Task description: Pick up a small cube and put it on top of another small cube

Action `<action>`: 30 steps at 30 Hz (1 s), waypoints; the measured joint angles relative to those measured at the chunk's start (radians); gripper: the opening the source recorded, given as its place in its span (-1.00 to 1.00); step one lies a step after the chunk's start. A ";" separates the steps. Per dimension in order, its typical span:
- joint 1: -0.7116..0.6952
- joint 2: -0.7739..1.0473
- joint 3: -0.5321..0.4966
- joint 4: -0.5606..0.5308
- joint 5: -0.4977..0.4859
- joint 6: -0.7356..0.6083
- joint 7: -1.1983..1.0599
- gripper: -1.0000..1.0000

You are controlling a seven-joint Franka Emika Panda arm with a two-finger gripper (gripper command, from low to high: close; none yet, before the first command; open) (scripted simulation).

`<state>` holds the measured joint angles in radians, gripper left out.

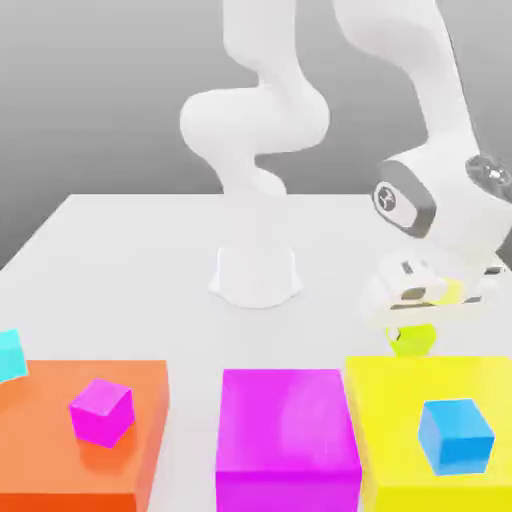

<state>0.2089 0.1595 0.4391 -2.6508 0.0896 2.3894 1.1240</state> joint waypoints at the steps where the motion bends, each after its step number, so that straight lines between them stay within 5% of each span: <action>1: -0.012 0.012 -0.008 0.017 0.009 -0.042 -0.030 -1.00; 17: -0.306 0.133 -0.191 0.334 0.128 -0.628 -0.392 -1.00; 30: -0.530 0.024 -0.479 0.411 0.071 -0.434 -0.198 -1.00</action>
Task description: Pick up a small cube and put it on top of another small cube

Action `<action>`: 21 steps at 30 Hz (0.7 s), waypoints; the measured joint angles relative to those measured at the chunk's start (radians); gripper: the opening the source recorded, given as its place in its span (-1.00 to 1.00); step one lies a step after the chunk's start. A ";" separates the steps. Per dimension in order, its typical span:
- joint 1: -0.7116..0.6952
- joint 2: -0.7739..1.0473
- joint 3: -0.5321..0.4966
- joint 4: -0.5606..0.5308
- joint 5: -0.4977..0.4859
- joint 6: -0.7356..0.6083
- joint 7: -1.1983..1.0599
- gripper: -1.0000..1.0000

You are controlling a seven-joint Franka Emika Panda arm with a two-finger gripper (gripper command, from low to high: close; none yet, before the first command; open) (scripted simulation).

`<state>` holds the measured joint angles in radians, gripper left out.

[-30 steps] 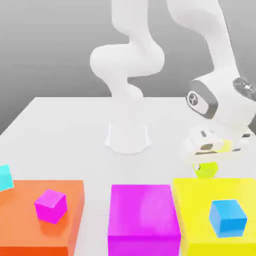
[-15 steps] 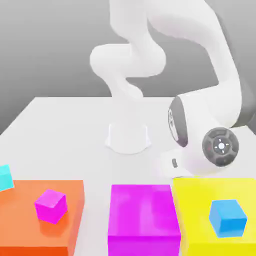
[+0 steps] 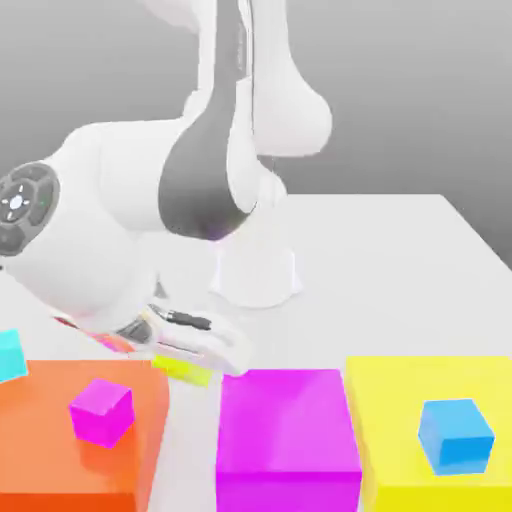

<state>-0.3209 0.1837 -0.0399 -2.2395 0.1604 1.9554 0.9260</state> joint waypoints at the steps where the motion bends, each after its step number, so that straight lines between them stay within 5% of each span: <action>1: -0.012 -0.009 -0.018 -0.001 -0.006 0.026 0.021 -1.00; 11: -0.169 -0.104 -0.178 -0.019 -0.087 0.288 0.252 -1.00; 20: -0.243 -0.140 -0.192 -0.224 -0.137 0.550 0.423 -1.00; 21: -0.239 -0.112 -0.187 -0.232 -0.127 0.586 0.416 1.00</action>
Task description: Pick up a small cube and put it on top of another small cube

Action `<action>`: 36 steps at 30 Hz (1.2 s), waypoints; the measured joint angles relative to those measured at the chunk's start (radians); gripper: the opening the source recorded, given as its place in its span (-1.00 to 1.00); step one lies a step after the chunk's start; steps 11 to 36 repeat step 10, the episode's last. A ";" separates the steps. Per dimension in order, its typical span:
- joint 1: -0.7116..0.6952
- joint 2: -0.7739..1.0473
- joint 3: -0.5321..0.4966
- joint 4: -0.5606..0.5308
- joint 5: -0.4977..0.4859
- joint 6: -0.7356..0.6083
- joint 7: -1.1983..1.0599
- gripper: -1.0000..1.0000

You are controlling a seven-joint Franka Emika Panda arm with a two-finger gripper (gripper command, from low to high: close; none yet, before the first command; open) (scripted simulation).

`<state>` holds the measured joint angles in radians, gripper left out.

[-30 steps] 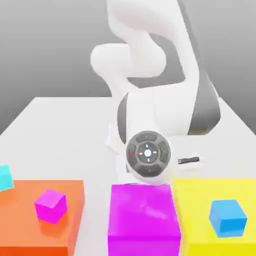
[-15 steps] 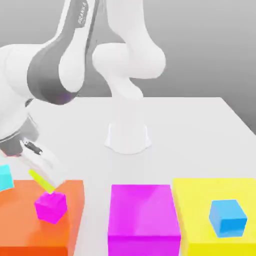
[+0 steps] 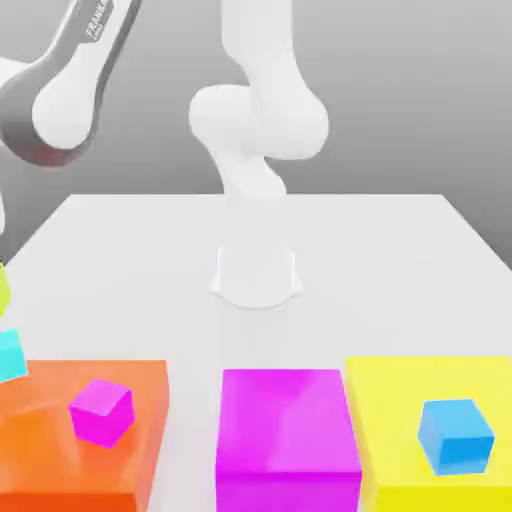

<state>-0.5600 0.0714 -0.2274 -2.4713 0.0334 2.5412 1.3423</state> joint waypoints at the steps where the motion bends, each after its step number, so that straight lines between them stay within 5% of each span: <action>1: 0.000 0.000 0.000 0.000 0.000 0.000 0.000 1.00; 6: 0.001 0.014 0.001 -0.004 0.004 0.017 -0.002 1.00; 10: -0.002 -0.083 0.000 0.018 -0.036 -0.099 0.027 1.00; 36: -0.002 -0.083 0.000 0.018 -0.036 -0.099 0.027 1.00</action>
